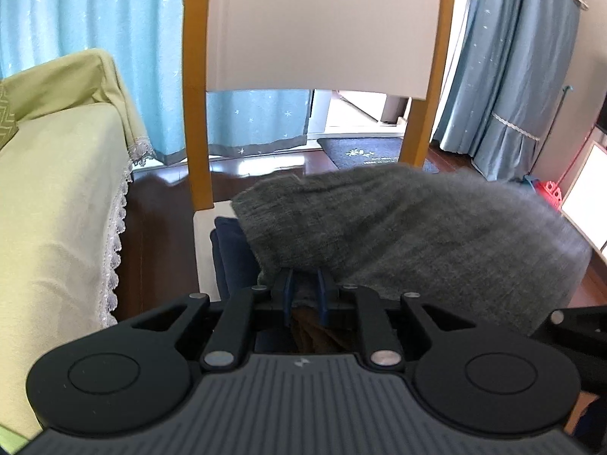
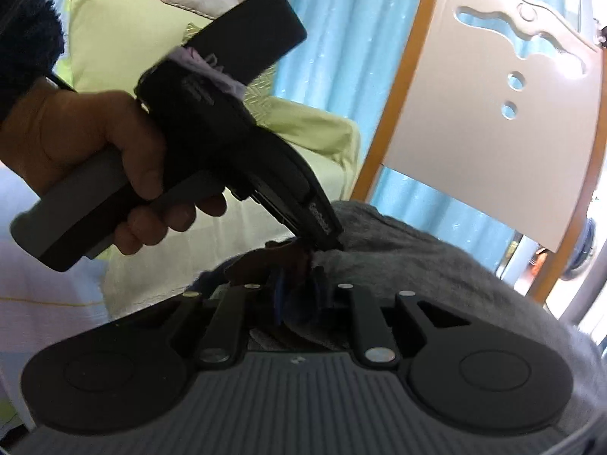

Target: Fold clothes

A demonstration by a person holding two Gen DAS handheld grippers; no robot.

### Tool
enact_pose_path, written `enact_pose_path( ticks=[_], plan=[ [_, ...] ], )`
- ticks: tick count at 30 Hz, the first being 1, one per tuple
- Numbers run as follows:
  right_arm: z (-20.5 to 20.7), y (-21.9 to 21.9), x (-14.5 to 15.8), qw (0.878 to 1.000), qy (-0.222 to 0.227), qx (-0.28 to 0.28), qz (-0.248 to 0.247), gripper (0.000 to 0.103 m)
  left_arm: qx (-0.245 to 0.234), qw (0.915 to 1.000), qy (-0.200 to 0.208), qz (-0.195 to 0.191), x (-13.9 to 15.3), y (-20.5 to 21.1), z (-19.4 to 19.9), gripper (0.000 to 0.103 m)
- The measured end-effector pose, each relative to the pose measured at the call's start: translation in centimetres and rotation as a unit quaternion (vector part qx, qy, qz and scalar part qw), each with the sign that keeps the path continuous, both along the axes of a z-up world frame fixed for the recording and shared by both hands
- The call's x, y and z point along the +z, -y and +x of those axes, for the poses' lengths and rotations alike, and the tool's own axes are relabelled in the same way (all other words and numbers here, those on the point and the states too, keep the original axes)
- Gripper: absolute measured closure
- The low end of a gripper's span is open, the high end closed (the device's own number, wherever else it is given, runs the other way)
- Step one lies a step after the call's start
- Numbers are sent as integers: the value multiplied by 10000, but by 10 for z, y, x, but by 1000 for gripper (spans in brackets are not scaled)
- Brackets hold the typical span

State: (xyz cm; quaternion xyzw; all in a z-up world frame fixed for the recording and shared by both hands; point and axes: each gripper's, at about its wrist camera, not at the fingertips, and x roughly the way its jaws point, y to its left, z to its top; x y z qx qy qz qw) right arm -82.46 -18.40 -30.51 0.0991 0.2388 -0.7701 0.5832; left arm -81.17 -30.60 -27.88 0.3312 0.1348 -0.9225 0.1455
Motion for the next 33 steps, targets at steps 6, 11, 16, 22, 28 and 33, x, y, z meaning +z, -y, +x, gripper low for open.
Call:
enact_pose_path(
  ticks=[6, 11, 16, 22, 28, 33],
  plan=[
    [-35, -63, 71, 9938, 775, -780, -169, 65, 380, 9957, -222, 811, 49, -16, 40, 83],
    [-76, -96, 81, 9808, 1267, -1478, 79, 64, 788, 9849, -116, 1540, 40, -37, 49, 81],
    [-114, -117, 72, 9692, 1636, -1839, 56, 62, 1111, 9765, -132, 1845, 26, -37, 42, 81],
    [-147, -115, 51, 9418, 2485, -2266, 31, 61, 1279, 9790, -111, 1584, 20, -50, 48, 103],
    [-167, -118, 25, 9252, 2888, -2428, 407, 57, 1955, 9700, -3, 1442, 10, -73, 50, 103],
    [-173, -123, 26, 9231, 2888, -2502, 439, 53, 2668, 9466, -166, 1804, 6, -78, 54, 103]
  ],
)
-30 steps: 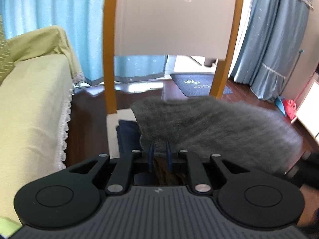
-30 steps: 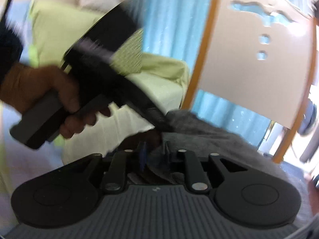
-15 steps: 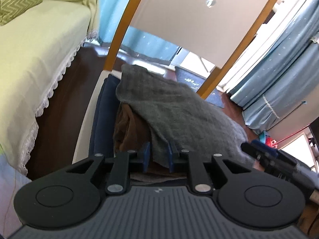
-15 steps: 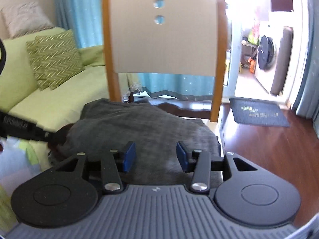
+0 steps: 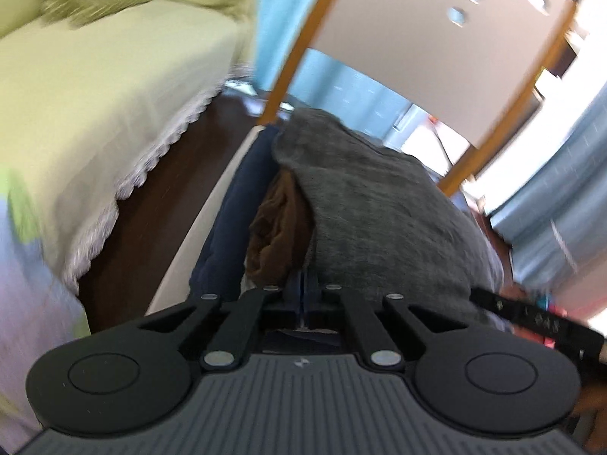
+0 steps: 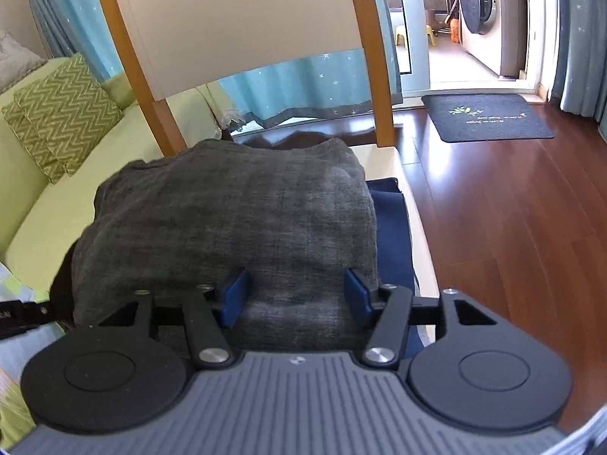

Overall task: Fold clothes
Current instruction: 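Open both tools and pull them back from the chair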

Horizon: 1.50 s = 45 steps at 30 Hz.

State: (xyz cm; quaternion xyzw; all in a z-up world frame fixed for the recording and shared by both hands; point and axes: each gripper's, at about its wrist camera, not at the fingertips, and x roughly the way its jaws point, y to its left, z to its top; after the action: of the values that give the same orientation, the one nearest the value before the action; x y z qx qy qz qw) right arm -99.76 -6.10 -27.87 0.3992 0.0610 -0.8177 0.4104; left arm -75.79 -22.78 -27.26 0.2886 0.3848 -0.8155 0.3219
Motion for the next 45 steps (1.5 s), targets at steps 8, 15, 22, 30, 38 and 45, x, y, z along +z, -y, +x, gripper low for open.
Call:
enact_pose_path(
  ticks=[8, 15, 22, 30, 38, 45],
  plan=[
    [27, -43, 39, 9945, -1012, 60, -272, 61, -996, 9869, 477, -1176, 54, -23, 0, 103],
    [60, -20, -3, 9911, -1038, 824, 135, 64, -1680, 9700, 1044, -1414, 19, -17, -31, 103],
    [70, -53, 21, 9958, -857, 208, -254, 50, -1166, 9700, 1799, -1148, 34, -38, -24, 60],
    [130, -111, 38, 9947, 2, -978, -317, 24, -1036, 9646, 2142, -1136, 70, -81, 22, 47],
    [204, -154, 93, 9920, -96, -1107, -598, 8, -1186, 9606, 2253, -1111, 121, -115, 73, 44],
    [247, -189, 156, 9921, -261, -1031, -667, 1, -1268, 9601, 2100, -1346, 184, -162, 123, 25]
  ],
)
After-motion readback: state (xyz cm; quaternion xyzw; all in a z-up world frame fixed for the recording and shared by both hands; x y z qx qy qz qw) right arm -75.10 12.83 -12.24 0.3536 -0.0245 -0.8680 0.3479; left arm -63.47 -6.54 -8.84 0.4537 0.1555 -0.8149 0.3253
